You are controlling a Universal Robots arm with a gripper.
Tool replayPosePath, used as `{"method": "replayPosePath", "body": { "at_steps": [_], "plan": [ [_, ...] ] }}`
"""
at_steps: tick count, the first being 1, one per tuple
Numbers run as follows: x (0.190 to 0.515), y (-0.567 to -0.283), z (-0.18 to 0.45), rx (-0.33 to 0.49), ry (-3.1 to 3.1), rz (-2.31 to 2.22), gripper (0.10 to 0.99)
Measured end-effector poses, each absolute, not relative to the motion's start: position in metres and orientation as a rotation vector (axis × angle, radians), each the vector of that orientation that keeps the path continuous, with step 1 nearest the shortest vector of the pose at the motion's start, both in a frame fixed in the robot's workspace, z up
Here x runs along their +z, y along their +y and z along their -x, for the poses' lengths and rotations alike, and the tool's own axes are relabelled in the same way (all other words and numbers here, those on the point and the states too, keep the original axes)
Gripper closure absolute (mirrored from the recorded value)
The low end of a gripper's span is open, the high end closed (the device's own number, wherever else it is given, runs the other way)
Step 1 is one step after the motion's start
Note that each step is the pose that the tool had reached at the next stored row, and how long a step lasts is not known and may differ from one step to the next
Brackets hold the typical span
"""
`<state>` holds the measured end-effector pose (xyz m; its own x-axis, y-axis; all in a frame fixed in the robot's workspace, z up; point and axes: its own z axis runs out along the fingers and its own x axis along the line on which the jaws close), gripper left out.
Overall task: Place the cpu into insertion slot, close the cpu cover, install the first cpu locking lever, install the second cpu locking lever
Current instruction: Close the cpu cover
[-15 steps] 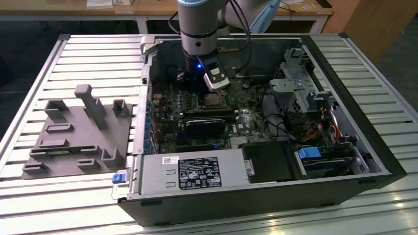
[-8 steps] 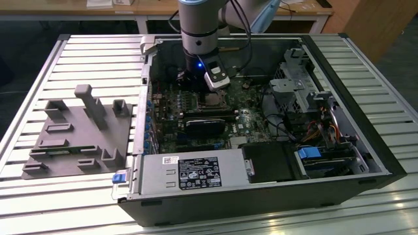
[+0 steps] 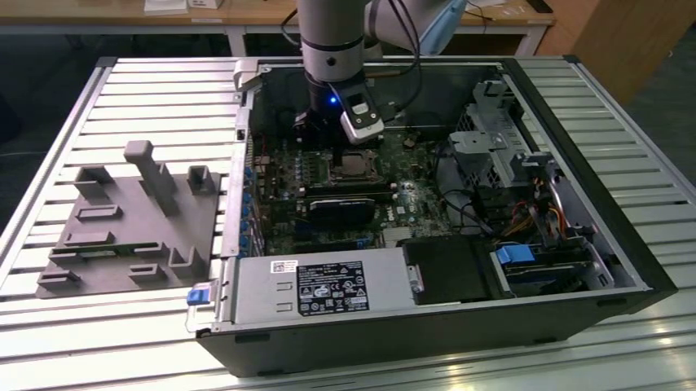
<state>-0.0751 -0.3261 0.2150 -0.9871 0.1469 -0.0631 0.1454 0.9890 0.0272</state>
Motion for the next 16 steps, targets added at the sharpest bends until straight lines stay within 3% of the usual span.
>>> {"method": "replayPosePath", "body": {
  "at_steps": [16],
  "plan": [
    [0.215,-0.326,0.057,0.034,3.068,-0.226,0.984]
  ]
}}
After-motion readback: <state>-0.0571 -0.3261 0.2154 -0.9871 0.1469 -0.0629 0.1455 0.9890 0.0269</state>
